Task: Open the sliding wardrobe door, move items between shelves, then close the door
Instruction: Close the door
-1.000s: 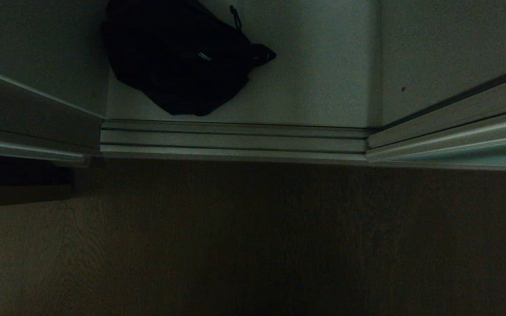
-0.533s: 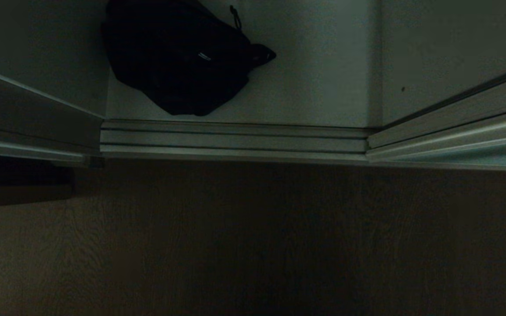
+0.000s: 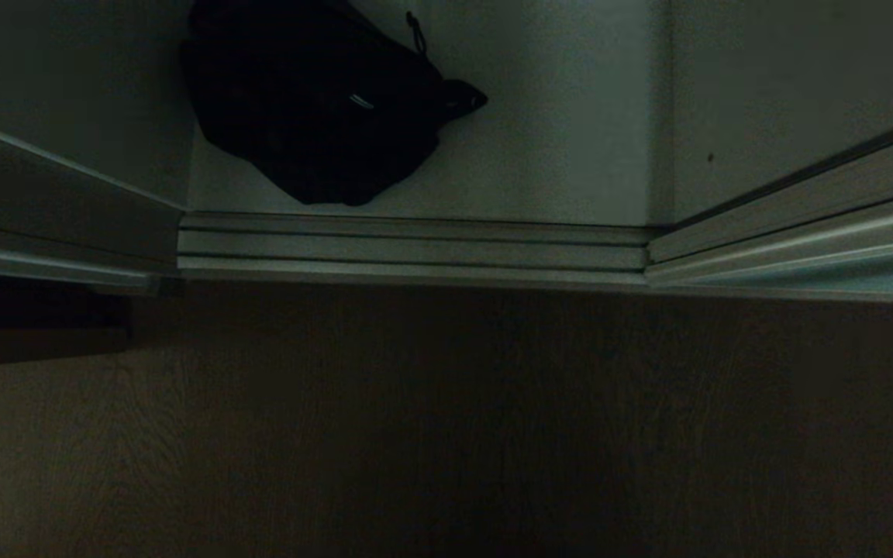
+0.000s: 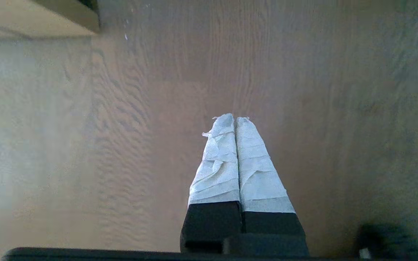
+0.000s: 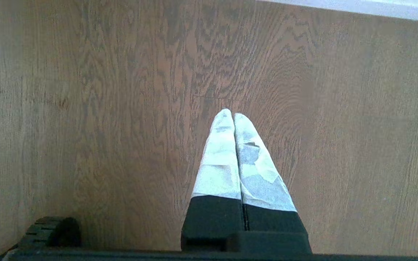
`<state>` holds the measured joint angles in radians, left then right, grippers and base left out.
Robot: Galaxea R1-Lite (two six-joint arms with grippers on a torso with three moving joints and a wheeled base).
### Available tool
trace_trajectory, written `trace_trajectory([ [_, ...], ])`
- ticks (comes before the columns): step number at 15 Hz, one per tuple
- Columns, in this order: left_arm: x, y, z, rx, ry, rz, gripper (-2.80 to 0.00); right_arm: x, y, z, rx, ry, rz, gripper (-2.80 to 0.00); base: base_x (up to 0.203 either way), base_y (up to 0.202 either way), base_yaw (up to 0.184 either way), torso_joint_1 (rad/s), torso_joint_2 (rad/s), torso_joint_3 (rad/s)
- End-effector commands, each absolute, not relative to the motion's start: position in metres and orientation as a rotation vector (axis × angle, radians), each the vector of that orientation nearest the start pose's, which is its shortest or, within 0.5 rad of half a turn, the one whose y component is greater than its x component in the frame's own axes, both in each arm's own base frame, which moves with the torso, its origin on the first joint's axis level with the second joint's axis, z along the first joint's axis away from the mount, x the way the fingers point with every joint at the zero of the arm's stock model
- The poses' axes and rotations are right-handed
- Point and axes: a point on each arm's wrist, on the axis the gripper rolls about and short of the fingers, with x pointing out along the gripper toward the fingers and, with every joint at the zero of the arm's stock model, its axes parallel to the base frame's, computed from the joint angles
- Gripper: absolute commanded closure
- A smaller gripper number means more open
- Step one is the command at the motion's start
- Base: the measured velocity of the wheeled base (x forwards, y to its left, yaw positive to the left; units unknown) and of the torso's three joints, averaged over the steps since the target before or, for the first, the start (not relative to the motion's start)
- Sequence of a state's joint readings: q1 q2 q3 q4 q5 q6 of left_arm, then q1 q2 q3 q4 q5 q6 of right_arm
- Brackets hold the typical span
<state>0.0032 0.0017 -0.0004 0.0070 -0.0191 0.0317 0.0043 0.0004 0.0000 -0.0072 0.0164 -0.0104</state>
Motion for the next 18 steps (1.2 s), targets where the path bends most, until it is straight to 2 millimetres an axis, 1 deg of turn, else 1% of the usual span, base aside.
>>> trace_trajectory([
  [1,-0.0227,-0.0003,0.0757,0.014,0.005,-0.007,0.00,-0.0229,0.0003,0.0762,-0.011,-0.009,0.021,0.00,0.000,0.000,0.000,0.002,0.00,0.120],
  [12,-0.0226,-0.0003,0.0753,0.030,0.006,-0.006,0.00,-0.0229,0.0003,0.0761,-0.011,-0.008,0.021,0.00,0.000,0.000,0.000,0.001,0.00,0.193],
  [18,-0.0226,-0.0004,0.0743,0.103,0.015,-0.015,0.00,-0.0229,0.0003,0.0762,-0.011,-0.009,0.021,0.00,0.000,0.000,0.000,0.005,0.00,0.200],
])
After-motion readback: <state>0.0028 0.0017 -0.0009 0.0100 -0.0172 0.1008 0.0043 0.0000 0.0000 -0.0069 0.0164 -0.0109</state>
